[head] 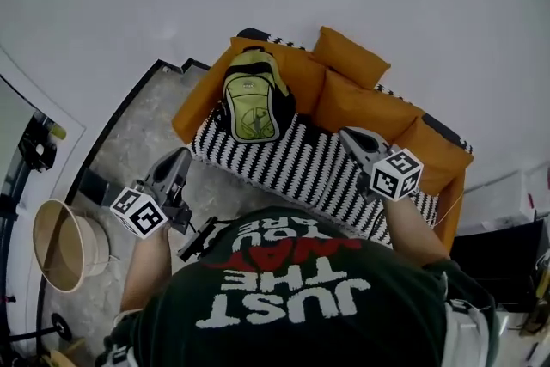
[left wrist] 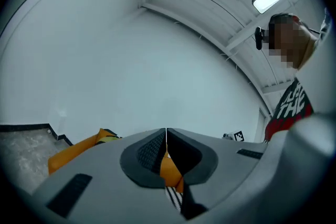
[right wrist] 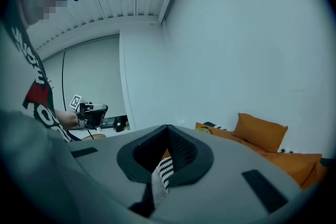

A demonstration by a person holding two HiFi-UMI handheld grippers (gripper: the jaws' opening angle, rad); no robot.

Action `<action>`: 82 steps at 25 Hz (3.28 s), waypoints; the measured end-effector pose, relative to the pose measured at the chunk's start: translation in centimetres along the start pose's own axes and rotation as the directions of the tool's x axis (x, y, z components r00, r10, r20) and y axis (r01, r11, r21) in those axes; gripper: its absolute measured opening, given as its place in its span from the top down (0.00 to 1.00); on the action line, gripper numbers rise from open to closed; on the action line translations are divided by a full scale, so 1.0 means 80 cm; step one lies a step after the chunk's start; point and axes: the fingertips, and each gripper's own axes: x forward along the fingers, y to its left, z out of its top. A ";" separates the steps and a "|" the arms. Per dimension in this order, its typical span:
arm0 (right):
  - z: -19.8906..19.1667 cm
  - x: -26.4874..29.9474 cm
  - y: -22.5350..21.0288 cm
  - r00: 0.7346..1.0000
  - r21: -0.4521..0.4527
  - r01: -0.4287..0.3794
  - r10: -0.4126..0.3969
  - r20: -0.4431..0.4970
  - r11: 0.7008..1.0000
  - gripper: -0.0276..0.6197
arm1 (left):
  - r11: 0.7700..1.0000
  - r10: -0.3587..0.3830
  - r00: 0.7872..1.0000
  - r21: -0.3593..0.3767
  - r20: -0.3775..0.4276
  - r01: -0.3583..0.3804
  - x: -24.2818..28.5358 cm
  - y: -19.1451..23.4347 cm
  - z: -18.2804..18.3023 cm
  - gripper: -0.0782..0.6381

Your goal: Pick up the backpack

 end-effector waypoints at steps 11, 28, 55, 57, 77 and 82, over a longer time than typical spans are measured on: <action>0.014 0.142 -0.036 0.996 0.044 0.052 -0.048 -0.078 0.998 0.92 | 0.999 0.011 0.999 -0.038 -0.052 -0.013 0.069 0.167 0.037 0.87; 0.024 0.281 -0.197 0.970 0.023 -0.215 0.216 -0.114 0.976 0.92 | 0.974 0.226 0.963 0.025 -0.144 -0.225 0.306 0.250 -0.014 0.87; -0.071 0.554 -0.345 0.992 0.003 -0.109 0.109 -0.066 0.994 0.92 | 0.696 0.269 0.716 0.644 -0.644 0.317 0.648 0.540 -0.184 0.69; -0.085 0.559 -0.353 0.992 0.019 -0.107 0.108 -0.061 0.994 0.92 | 0.654 0.277 0.694 0.660 -0.665 0.371 0.663 0.548 -0.198 0.67; -0.126 0.533 -0.369 0.993 0.064 -0.111 0.113 -0.039 0.992 0.92 | 0.313 0.431 0.616 0.749 -0.660 0.584 0.728 0.551 -0.276 0.55; -0.133 0.530 -0.368 0.993 0.072 -0.109 0.112 -0.040 0.991 0.92 | 0.316 0.402 0.611 0.729 -0.683 0.607 0.726 0.545 -0.281 0.56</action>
